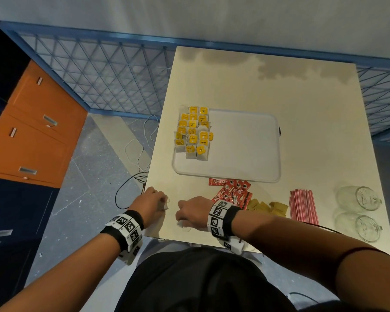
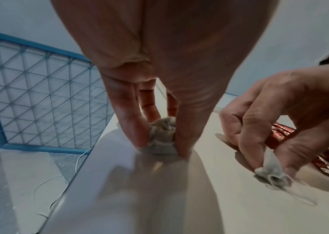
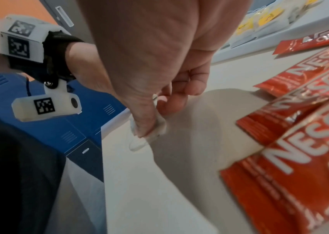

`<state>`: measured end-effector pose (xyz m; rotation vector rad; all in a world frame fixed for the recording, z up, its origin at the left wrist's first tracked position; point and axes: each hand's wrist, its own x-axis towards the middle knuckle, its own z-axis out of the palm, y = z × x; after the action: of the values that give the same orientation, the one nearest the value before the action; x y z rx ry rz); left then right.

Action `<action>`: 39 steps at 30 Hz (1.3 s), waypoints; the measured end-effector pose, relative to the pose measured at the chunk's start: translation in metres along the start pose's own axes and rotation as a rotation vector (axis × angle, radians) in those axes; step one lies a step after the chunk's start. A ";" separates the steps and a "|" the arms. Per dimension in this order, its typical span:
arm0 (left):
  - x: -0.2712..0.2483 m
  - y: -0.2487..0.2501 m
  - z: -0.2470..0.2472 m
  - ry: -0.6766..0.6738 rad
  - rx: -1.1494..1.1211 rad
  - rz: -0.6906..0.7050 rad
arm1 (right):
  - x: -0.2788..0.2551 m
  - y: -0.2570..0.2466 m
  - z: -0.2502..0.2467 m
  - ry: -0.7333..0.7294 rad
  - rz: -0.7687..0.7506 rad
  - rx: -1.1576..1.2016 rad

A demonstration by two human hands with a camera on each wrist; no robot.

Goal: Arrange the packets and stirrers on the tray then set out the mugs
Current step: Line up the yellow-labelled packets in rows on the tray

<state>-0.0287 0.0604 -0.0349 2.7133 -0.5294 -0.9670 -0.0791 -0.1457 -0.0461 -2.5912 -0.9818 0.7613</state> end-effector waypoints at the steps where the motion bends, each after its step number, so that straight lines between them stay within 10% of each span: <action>1: 0.000 0.001 -0.001 -0.007 -0.017 0.014 | -0.001 0.002 -0.002 0.005 0.020 0.017; 7: 0.007 0.007 -0.008 0.002 -0.160 0.021 | -0.012 0.011 -0.030 0.095 0.272 0.361; 13: 0.015 0.022 -0.023 -0.128 -0.797 -0.094 | -0.027 0.032 -0.061 0.333 0.412 0.671; 25: 0.038 0.072 -0.057 -0.215 -1.591 -0.204 | -0.031 0.048 -0.081 0.769 0.289 0.682; 39: 0.060 0.079 -0.071 -0.137 -1.581 -0.097 | -0.033 0.058 -0.081 0.697 0.285 0.668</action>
<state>0.0397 -0.0307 0.0098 1.2406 0.3135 -0.9317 -0.0232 -0.2156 0.0087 -2.1321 -0.1124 0.1417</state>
